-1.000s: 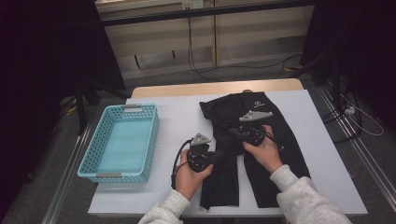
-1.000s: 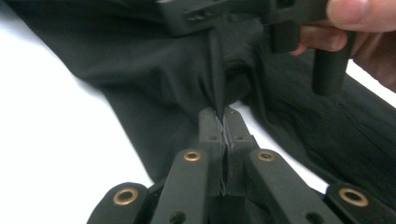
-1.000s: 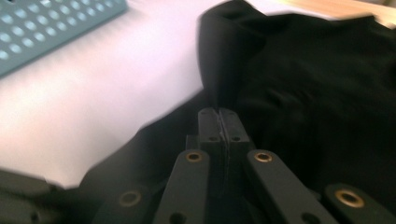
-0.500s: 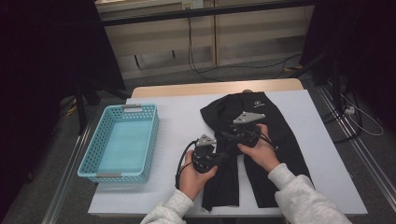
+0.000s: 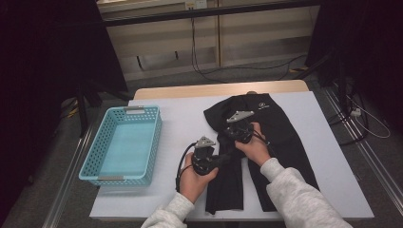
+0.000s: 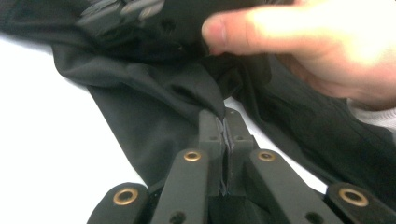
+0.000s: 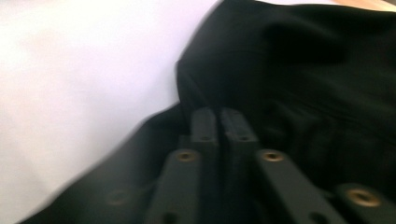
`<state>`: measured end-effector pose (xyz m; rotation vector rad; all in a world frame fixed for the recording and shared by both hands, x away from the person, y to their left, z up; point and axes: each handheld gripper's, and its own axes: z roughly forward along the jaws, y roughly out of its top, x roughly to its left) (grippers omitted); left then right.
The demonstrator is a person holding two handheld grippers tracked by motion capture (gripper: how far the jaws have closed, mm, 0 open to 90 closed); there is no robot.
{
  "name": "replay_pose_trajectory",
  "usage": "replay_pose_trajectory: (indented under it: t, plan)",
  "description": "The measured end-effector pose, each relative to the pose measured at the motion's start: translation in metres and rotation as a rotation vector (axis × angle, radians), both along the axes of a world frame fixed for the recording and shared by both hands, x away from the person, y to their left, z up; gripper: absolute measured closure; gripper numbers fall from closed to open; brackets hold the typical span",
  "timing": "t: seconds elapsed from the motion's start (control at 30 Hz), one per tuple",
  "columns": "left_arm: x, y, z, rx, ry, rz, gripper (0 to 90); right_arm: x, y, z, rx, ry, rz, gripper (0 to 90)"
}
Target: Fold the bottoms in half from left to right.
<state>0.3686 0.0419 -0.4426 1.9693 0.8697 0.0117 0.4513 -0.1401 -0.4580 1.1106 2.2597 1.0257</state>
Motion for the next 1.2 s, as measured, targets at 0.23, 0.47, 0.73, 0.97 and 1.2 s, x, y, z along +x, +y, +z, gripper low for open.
replay_pose_trajectory:
  t: [0.23, 0.47, 0.73, 0.97, 1.2]
  plan:
    - [0.002, -0.002, 0.007, -0.031, -0.003, -0.005, 88.3, 0.004, -0.025, 0.015, 0.090, 0.009, -0.040, 90.0]
    - [0.005, -0.015, 0.020, -0.089, -0.002, -0.041, 88.3, 0.005, -0.042, 0.038, 0.159, -0.012, -0.063, 90.0]
    - [0.009, -0.074, 0.058, -0.192, -0.038, -0.136, 88.1, 0.005, -0.093, 0.080, 0.146, -0.077, -0.159, 90.0]
    - [0.021, -0.085, 0.061, -0.164, -0.092, -0.111, 34.4, 0.008, -0.168, 0.099, 0.187, -0.128, -0.345, 66.5]
    - [0.037, -0.033, 0.039, 0.000, -0.138, -0.040, 21.0, -0.006, -0.154, 0.065, 0.144, 0.002, -0.275, 42.2]
